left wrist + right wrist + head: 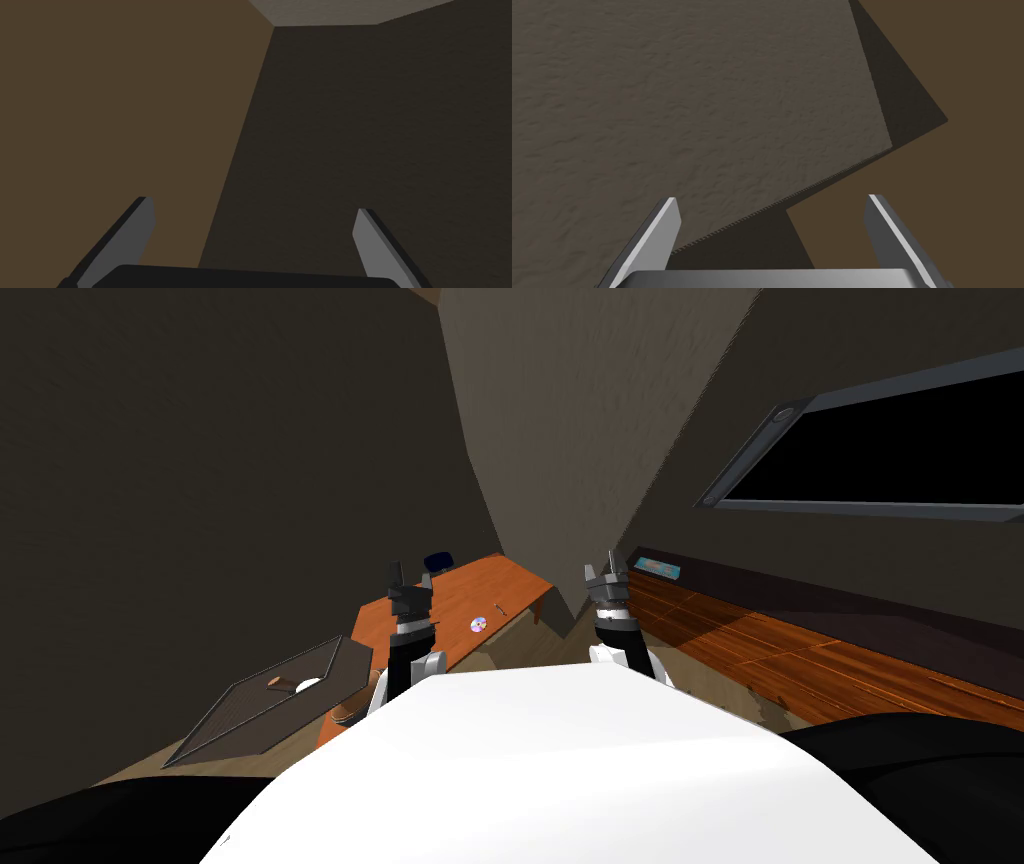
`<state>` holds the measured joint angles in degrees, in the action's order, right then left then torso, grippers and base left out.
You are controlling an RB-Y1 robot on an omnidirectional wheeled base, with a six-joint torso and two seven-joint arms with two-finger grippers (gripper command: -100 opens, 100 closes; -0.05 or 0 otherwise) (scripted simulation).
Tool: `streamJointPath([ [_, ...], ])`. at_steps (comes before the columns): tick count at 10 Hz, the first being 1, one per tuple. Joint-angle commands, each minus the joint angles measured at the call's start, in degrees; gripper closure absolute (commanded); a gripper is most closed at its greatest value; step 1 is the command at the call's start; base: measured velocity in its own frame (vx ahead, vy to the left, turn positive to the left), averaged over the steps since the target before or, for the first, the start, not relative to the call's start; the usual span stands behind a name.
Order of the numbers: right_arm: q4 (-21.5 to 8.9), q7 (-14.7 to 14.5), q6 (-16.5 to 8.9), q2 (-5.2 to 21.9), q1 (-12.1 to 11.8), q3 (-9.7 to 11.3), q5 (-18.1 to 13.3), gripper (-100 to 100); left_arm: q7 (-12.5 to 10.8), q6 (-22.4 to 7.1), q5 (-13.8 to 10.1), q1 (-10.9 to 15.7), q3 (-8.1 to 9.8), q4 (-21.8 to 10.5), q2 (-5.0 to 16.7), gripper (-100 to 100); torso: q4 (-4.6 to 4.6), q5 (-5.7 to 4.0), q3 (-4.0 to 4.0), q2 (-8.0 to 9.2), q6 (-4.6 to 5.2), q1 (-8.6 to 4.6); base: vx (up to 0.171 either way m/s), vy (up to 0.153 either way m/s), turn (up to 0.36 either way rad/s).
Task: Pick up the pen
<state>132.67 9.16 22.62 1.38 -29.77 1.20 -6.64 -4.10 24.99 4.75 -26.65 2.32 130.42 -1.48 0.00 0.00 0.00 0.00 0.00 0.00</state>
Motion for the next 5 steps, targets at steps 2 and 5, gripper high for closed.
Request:
streamJointPath([
  [2,0.0,0.0,0.0,0.0,0.0,0.0,0.0,0,0.8,-2.1,0.0,0.8,-0.29,-1.6,3.9,-100,-0.01,0.0,-0.02,-0.03,0.01,-0.03,0.016,-0.017,-0.028],
  [5,0.0,0.0,0.0,0.0,0.0,0.0,0.0,0,2.2,-5.5,-0.1,2.1,-0.78,-4.3,7.1,-100,-0.02,-0.02,-0.05,-0.09,0.01,-0.1,0.023,-0.029,-0.03],
])
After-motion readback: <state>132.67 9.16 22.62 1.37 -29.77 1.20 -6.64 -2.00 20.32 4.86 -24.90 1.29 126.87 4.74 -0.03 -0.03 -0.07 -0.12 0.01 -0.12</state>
